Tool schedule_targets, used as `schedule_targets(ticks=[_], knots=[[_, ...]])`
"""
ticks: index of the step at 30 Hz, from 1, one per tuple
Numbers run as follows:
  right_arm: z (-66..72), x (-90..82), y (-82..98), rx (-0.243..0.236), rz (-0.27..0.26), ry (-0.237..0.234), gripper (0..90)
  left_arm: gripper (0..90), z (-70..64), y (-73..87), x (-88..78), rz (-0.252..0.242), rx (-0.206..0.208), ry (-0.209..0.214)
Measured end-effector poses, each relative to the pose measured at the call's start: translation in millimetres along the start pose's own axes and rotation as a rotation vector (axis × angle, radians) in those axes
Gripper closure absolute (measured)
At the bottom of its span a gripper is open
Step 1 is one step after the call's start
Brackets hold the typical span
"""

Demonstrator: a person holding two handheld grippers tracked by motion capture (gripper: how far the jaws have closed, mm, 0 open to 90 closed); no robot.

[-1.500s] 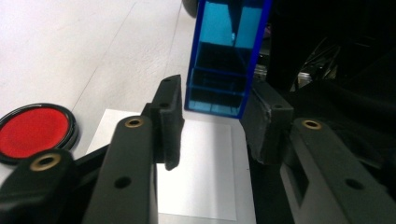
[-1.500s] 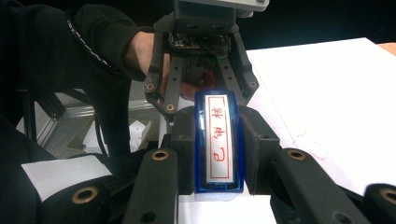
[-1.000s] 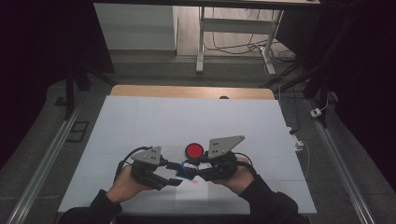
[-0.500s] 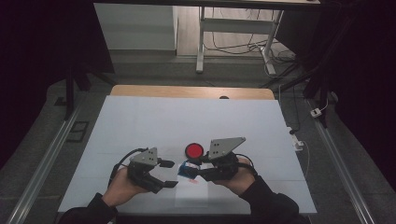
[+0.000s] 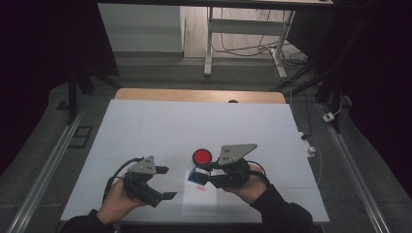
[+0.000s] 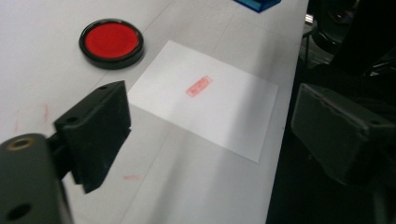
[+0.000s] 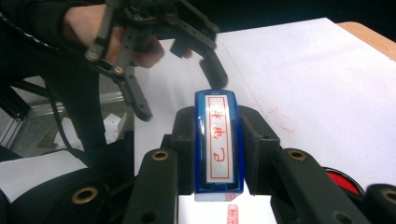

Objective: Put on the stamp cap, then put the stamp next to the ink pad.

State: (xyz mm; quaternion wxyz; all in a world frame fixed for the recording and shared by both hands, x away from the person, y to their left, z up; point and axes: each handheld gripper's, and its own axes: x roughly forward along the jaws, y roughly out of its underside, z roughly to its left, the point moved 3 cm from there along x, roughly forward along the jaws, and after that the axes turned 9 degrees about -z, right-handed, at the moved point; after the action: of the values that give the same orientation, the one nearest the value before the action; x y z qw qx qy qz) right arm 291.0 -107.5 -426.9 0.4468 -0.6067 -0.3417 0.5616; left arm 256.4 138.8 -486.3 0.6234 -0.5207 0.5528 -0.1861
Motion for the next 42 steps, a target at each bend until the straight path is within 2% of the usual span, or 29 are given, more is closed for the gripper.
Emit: schedule_targets(ticks=[3, 6, 11, 18, 23, 26, 31, 42], knots=[[-1.3, -0.7, 1.0, 0.005, 0.003, 0.011, 69.3, 8.4, -2.1, 3.7, -6.0, -0.001, -0.022, -0.017], [-2.2, -1.3, 1.7, 0.006, 0.005, 0.018, 69.3, 7.3, -4.9, 8.2, -11.0, 0.012, -0.020, -0.043], [-3.5, -2.9, 2.7, 0.007, 0.013, 0.027, 69.3, 5.4, -8.1, 14.6, -19.7, 0.014, -0.043, -0.074], [-5.1, -4.0, 4.7, 0.012, 0.026, 0.039, 69.2, 2.8, -8.9, 23.8, -33.7, -0.004, -0.075, -0.136], [-7.1, -4.3, 6.6, 0.017, 0.033, 0.049, 69.2, 3.1, -7.2, 29.3, -42.6, -0.031, -0.117, -0.154], [-7.7, -4.8, 7.5, 0.020, 0.038, 0.057, 69.2, 3.1, -6.7, 32.4, -46.8, -0.032, -0.117, -0.172], [-8.9, -5.8, 9.1, 0.027, 0.045, 0.067, 69.2, 2.7, -6.4, 36.2, -53.1, -0.054, -0.138, -0.176], [-19.6, -15.1, 17.5, 0.050, 0.068, 0.137, 69.2, 2.1, -2.2, 46.7, -68.2, -0.071, -0.182, -0.231]])
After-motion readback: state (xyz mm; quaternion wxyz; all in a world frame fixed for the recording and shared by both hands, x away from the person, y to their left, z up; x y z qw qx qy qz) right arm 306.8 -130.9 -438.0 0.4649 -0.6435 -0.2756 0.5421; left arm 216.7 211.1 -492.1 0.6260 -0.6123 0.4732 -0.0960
